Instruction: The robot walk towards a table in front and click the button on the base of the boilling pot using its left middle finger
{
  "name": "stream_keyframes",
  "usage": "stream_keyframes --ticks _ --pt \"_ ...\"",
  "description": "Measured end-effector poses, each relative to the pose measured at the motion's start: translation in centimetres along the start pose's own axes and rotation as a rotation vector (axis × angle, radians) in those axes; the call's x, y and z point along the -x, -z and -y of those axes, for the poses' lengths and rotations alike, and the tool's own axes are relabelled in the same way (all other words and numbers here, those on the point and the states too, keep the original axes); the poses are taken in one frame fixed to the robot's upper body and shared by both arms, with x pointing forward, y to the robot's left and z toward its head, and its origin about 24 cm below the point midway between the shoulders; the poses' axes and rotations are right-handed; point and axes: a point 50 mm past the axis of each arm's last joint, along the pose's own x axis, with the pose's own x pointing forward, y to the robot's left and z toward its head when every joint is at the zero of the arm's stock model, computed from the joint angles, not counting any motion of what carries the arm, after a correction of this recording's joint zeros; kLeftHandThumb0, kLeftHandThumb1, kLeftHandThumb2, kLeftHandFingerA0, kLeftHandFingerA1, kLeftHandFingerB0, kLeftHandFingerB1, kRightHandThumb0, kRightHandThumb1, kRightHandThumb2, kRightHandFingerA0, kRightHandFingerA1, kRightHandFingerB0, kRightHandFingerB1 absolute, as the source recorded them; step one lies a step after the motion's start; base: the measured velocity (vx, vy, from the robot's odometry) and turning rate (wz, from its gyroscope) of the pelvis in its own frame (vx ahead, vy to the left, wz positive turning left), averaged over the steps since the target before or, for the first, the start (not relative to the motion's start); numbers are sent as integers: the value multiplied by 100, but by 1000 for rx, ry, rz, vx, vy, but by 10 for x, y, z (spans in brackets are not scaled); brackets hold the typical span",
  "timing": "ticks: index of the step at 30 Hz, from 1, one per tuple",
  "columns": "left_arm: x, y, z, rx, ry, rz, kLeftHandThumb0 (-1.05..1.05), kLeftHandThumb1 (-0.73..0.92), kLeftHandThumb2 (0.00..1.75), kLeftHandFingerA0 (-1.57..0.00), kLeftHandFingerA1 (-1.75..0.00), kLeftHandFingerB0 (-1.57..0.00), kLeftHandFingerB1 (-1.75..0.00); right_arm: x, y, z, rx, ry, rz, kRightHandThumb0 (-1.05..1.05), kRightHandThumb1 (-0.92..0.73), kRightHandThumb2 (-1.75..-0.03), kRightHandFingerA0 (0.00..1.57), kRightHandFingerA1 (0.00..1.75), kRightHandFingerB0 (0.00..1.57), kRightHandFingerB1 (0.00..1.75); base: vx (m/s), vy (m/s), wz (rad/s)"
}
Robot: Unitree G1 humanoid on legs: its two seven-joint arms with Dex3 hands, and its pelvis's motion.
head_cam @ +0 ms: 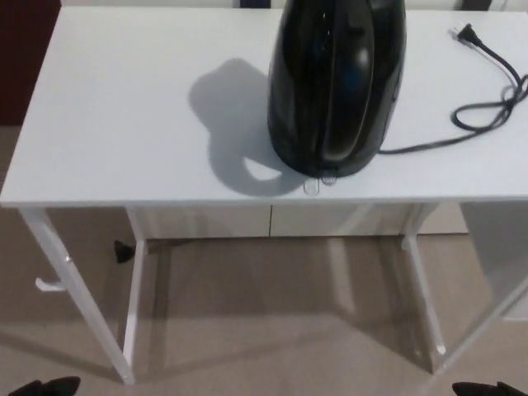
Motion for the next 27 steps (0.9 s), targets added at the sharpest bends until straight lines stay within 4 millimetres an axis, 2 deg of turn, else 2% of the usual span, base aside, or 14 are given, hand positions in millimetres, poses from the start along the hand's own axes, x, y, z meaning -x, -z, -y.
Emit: stream_keyframes --ticks 6,10,27 --pt "-3 -3 0 -5 2 13 -17 55 58 -25 -40 -26 -33 -3 -2 2 4 5 5 -5 -46 -53 66 55 51 47 240 -266 15" --pt "-4 -5 1 -15 8 18 -17 56 58 -26 -41 -26 -33 -5 -4 3 5 12 11 -5 -46 -53 66 55 51 48 194 -67 -3" --pt "-1 -4 -2 -47 16 1 -20 55 58 -26 -41 -27 -33 -5 -2 -2 -1 4 1 -6 -47 -53 68 55 52 48 100 112 -2"
